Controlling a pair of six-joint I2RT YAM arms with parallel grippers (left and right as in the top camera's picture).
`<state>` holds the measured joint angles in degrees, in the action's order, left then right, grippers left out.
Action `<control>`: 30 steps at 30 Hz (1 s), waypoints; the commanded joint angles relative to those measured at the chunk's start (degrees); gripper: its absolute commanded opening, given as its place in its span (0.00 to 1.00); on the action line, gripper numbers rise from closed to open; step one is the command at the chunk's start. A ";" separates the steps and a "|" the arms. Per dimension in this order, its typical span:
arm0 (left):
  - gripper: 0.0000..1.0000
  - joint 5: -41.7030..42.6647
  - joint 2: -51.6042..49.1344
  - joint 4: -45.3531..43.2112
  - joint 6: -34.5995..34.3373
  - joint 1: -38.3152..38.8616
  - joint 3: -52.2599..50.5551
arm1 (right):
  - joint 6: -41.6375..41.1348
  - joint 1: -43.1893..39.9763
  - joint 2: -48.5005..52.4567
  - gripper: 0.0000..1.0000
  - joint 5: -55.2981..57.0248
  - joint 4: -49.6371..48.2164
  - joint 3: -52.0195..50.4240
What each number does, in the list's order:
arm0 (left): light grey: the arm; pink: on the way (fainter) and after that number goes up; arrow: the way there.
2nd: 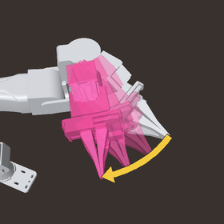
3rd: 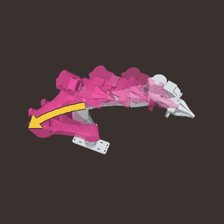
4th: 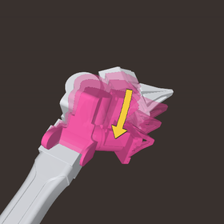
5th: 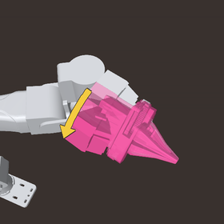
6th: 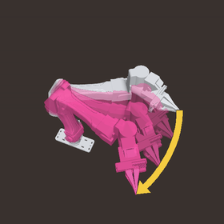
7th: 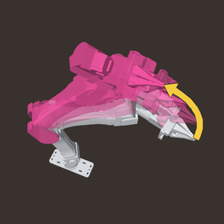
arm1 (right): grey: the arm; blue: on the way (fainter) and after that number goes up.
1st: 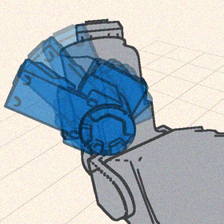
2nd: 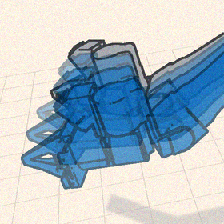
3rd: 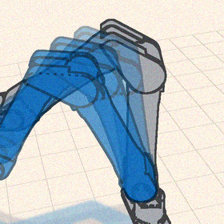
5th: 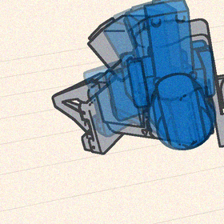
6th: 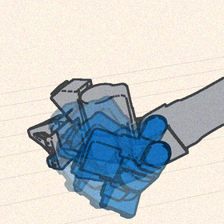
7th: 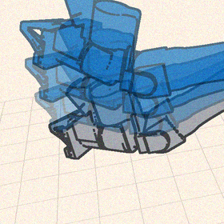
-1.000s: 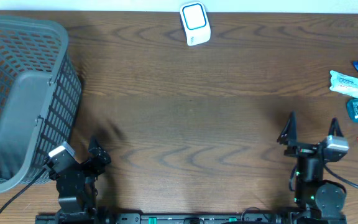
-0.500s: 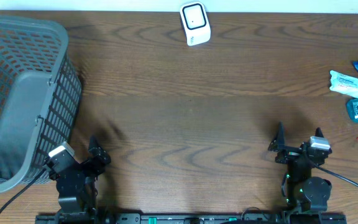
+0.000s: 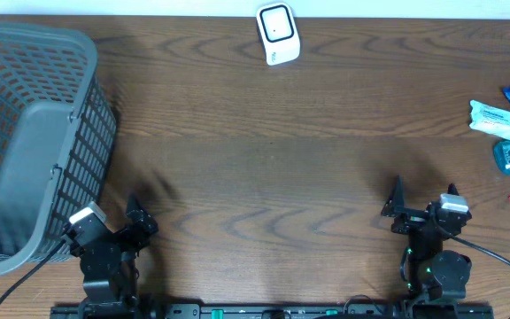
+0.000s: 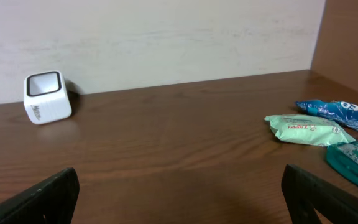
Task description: Scan the item barcode
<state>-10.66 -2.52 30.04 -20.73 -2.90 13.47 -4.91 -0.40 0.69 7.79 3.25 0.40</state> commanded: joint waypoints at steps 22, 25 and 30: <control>0.98 3.78 0.17 -8.70 -0.57 0.09 -3.34 | 0.72 -0.35 -0.35 0.99 0.90 0.20 -0.09; 0.98 4.90 0.17 -17.14 -0.59 0.13 -7.04 | 0.72 -0.35 -0.35 0.99 0.90 0.20 -0.09; 0.98 5.09 0.24 -29.03 -0.50 0.79 -11.39 | 0.72 -0.35 -0.35 0.99 0.90 0.20 -0.09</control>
<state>-6.48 -2.52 5.23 -21.17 -2.76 3.44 -4.91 -0.40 0.69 7.81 3.25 0.40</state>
